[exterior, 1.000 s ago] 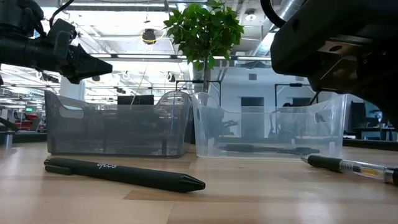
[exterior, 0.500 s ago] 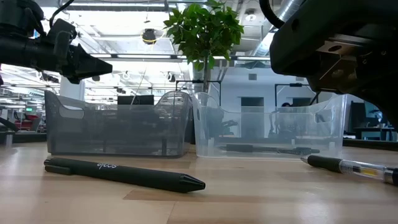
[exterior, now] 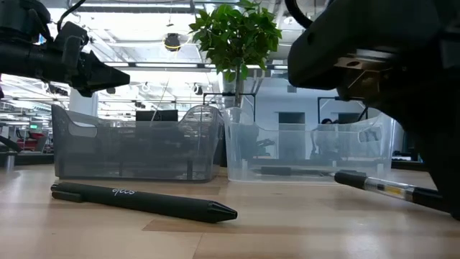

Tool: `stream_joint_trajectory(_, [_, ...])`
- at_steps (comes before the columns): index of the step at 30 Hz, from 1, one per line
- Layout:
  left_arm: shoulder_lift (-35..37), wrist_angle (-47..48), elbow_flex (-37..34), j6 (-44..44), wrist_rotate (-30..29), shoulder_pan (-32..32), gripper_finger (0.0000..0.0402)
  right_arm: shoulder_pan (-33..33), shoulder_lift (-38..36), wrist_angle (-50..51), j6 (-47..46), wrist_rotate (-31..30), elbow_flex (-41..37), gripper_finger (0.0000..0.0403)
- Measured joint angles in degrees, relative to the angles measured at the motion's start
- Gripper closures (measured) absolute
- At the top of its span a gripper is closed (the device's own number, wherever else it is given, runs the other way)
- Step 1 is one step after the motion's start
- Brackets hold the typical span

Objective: Sort pens & pencils
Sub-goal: Put the right black pen into the transparent bin

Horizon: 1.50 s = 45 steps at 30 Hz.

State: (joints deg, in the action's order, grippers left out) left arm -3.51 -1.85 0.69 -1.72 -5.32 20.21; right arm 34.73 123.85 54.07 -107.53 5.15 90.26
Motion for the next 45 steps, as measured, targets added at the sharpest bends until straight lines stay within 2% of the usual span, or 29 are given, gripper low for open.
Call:
stream_joint_trajectory(14, [0.0,0.0,0.0,0.0,0.0,0.0,0.0308,-0.4,-0.1,-7.3,4.1,0.1,0.1,0.0305])
stream_joint_trajectory(20, [0.0,0.0,0.0,0.0,0.0,0.0,0.0308,-1.3,-0.1,-10.4,8.7,-2.8,1.2,0.0305])
stream_joint_trajectory(28, [0.0,0.0,0.0,0.0,0.0,0.0,0.0308,-3.4,-0.3,-8.8,20.8,-10.6,8.9,0.0305])
stream_joint_trajectory(35, [0.0,0.0,0.0,0.0,0.0,0.0,0.0308,-5.4,-0.3,1.7,28.5,-12.8,16.7,0.0305])
stream_joint_trajectory(45, [0.0,0.0,0.0,0.0,0.0,0.0,0.0308,-8.1,-0.4,32.7,34.4,-12.8,24.4,0.0305])
